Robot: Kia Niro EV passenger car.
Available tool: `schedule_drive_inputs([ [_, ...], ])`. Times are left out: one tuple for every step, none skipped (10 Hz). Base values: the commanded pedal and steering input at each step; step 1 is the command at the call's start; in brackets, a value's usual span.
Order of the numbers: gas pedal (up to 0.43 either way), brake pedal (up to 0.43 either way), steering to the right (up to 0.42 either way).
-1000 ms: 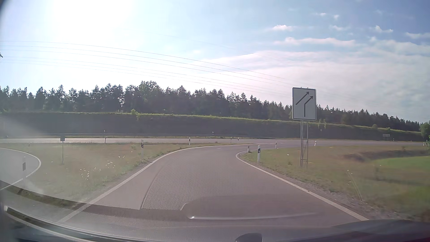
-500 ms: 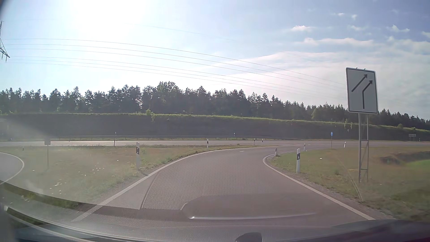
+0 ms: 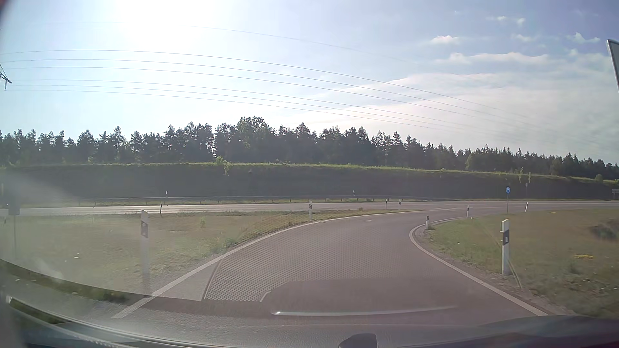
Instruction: Follow the waypoints while adhering to traffic rules and regulations
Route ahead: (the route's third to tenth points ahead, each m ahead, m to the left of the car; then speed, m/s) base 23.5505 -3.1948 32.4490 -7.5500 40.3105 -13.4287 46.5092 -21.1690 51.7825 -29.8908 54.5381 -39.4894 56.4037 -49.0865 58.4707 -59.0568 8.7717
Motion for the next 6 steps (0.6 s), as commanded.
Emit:
schedule_drive_inputs([
  [0.067, 0.000, -0.003],
  [0.067, 0.000, 0.004],
  [0.067, 0.000, 0.012],
  [0.067, 0.000, 0.023],
  [0.079, 0.000, 0.036],
  [0.079, 0.000, 0.049],
])
